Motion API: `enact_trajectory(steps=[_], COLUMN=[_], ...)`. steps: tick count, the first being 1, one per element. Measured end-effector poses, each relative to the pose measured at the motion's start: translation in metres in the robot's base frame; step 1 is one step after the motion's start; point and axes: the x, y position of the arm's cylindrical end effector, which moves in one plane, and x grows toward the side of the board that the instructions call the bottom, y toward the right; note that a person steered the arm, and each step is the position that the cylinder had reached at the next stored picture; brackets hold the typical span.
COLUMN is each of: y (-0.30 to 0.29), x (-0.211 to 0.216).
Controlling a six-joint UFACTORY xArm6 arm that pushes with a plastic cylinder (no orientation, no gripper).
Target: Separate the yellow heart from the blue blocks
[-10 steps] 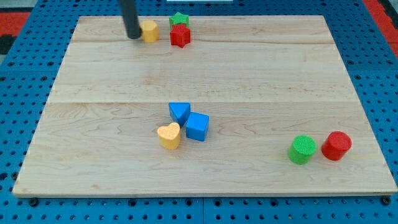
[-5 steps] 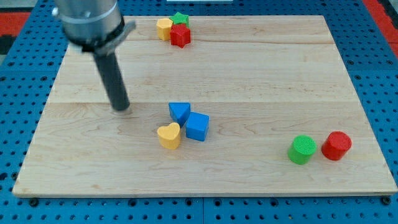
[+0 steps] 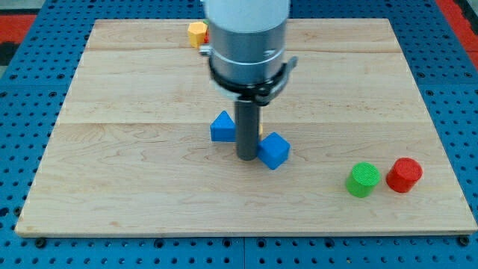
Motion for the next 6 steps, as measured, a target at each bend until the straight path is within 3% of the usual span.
enact_trajectory(steps=[1, 2, 4, 5, 6], y=[0.015, -0.027, -0.036, -0.015, 0.016], x=[-0.025, -0.048, -0.083, -0.071, -0.034])
